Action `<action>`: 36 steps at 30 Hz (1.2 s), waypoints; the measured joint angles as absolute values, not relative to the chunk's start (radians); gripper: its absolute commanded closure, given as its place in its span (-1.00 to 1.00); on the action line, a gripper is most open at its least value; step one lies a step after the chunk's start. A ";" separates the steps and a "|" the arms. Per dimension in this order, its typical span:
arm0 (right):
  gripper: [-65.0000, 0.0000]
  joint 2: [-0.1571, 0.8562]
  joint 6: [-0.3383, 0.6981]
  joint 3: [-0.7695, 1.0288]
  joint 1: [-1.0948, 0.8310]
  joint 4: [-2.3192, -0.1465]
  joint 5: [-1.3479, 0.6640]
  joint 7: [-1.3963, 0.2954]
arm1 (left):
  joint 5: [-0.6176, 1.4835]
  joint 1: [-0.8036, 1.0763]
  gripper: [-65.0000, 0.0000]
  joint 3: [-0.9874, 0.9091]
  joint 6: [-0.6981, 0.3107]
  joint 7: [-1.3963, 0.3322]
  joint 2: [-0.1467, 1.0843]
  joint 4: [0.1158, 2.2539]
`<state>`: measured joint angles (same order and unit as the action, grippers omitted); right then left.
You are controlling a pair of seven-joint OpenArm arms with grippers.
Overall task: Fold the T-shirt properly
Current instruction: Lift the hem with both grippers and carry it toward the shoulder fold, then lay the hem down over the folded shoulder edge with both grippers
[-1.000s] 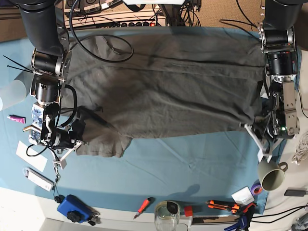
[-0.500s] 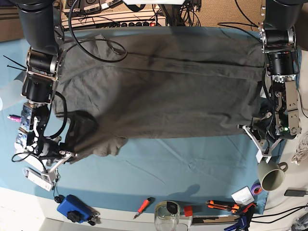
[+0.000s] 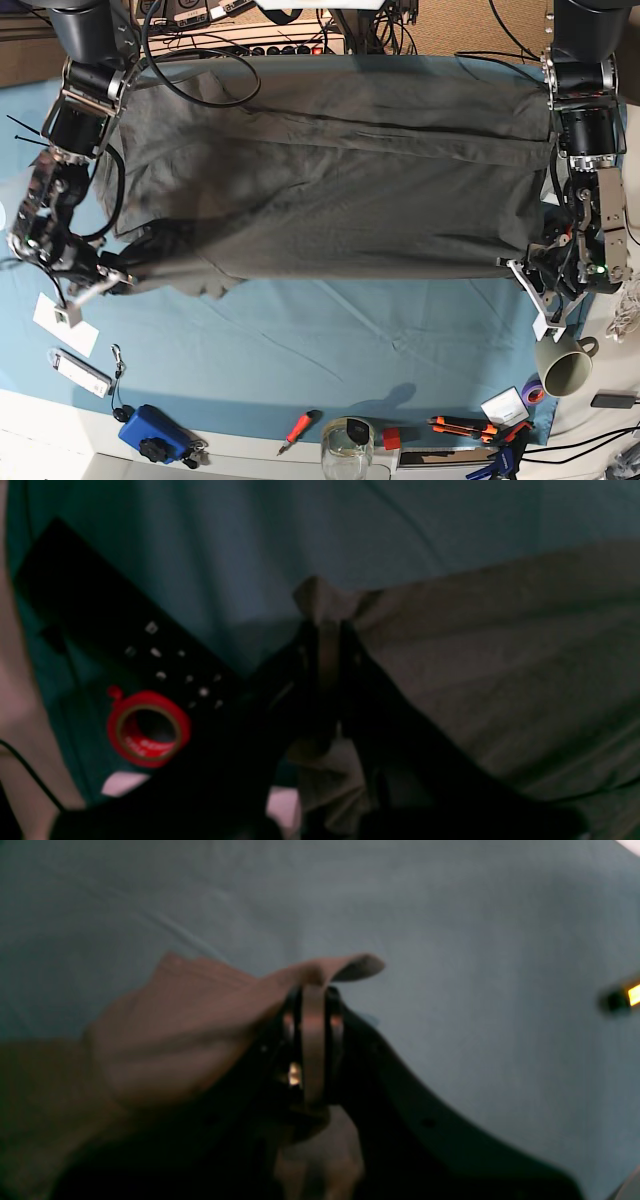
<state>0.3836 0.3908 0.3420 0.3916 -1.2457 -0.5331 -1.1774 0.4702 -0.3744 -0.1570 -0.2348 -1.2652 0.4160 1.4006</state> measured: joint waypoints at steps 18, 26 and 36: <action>1.00 0.393 0.419 0.372 0.366 -1.277 -0.577 -1.232 | 0.520 -0.244 1.00 -0.170 -0.281 -1.286 0.470 1.573; 1.00 0.396 0.453 0.372 0.369 -1.277 -0.627 -1.215 | 0.697 -0.277 1.00 -0.257 -0.375 -1.236 0.592 1.596; 1.00 0.416 0.456 0.370 0.377 -1.277 -0.627 -1.235 | 0.760 -0.277 1.00 -0.257 -0.420 -1.248 0.584 1.589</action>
<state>0.4160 0.4564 0.3702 0.3767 -1.2766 -0.6266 -1.2354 0.7601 -0.2768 -0.2565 -0.4198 -1.2480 0.5838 1.5890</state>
